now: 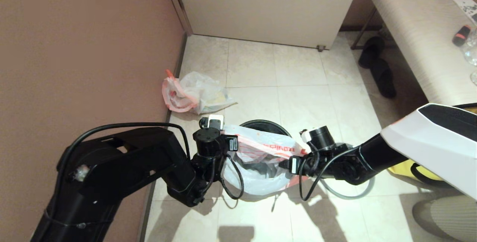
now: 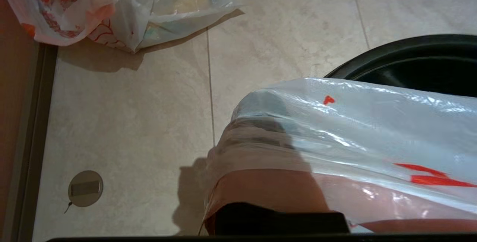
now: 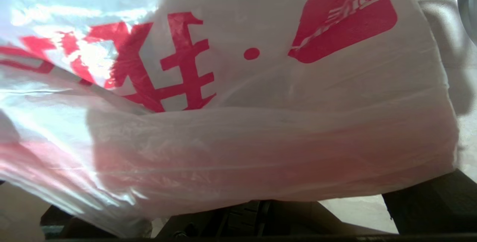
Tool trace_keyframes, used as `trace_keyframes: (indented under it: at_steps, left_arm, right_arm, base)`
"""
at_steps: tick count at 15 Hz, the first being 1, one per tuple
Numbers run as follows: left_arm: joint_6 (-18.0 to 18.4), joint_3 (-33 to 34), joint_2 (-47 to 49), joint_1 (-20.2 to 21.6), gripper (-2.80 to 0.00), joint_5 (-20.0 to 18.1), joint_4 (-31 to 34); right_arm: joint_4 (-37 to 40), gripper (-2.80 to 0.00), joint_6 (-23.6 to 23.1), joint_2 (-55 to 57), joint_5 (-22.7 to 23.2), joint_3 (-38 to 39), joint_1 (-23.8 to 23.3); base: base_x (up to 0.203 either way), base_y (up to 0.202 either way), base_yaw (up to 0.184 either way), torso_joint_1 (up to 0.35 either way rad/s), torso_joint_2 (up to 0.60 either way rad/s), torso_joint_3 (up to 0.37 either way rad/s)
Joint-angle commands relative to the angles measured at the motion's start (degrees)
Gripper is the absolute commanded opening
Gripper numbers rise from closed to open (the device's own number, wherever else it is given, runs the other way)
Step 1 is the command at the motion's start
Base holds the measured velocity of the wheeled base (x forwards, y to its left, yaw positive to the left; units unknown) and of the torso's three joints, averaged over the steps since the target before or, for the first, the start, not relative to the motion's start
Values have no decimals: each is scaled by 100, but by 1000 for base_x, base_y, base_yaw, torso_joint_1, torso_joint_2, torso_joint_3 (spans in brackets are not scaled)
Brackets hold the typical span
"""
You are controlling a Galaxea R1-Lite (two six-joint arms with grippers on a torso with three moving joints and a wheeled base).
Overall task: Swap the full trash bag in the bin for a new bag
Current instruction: Put the new garbage bag on the trash can
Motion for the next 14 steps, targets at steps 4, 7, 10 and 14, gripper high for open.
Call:
trace_keyframes:
  at_steps: [4,7,10,14]
  left_arm:
    - [8,-401,595,91,-280,20,-52]
    - [-27,-992,971,216,-280,21,-160]
    - [-37,-1069,980,299,-280,75,-39]
    - [-741,-961,768,290,-280,-77,896]
  right_arm:
    - [-13,0,23,71,-11,-30,2]
    - [-13,0,23,62,-11,-15,-6]
    - [-13,0,23,62,-11,5,-15]
    - [-13,0,23,62,-11,14,-15]
  base:
    - [0,0,0,0,0,0]
    - [0,0,0,0,0,0]
    - [0,0,0,0,0,0]
    - [0,0,0,0,0,0]
